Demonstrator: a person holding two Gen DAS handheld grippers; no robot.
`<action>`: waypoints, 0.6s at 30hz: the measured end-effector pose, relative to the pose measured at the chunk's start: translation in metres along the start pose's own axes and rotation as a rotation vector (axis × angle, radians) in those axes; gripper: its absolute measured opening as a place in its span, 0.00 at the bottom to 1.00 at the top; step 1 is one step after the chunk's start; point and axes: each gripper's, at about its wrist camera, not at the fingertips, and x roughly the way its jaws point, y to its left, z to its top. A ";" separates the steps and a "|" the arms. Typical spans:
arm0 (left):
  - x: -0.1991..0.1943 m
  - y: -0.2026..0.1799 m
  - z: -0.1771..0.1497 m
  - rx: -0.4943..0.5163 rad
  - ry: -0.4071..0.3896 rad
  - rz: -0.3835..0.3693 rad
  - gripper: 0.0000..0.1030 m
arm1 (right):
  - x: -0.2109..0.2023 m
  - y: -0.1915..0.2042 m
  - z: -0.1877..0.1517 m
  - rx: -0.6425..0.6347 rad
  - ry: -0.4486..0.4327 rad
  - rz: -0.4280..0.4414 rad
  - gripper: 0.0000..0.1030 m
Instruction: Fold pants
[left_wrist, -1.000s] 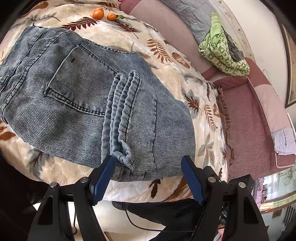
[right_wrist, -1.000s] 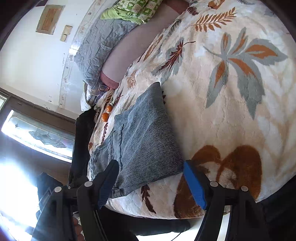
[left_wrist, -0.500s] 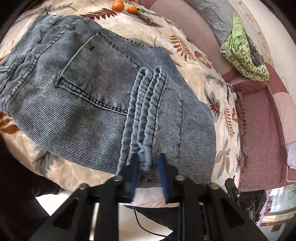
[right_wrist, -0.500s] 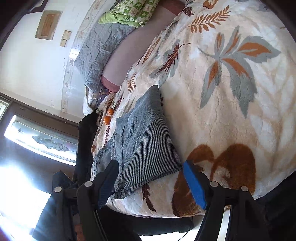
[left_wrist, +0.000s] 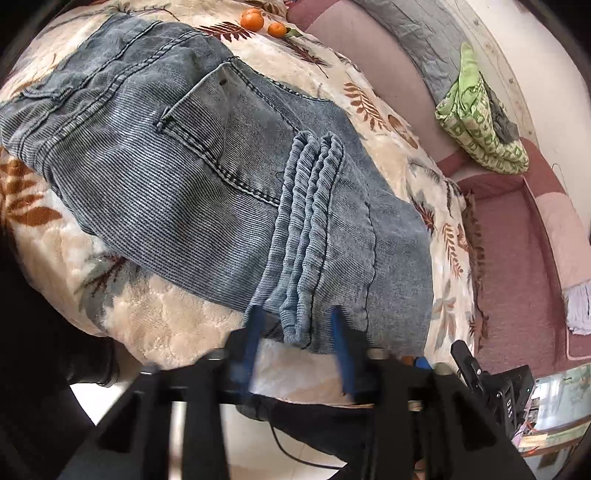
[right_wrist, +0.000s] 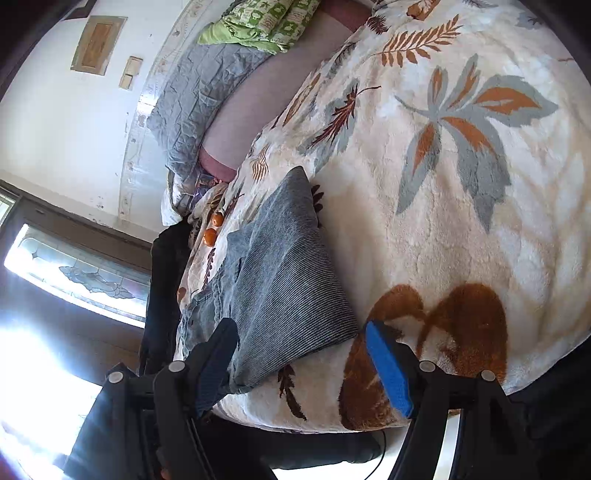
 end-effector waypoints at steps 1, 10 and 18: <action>-0.006 0.002 -0.002 -0.012 -0.022 0.032 0.84 | 0.000 -0.001 0.000 0.005 -0.001 -0.001 0.73; -0.007 0.026 -0.007 -0.116 -0.005 -0.073 0.80 | 0.006 0.002 -0.001 0.009 0.013 0.000 0.73; -0.010 0.008 -0.009 -0.046 0.003 -0.057 0.49 | -0.004 0.035 0.007 -0.116 0.011 -0.007 0.73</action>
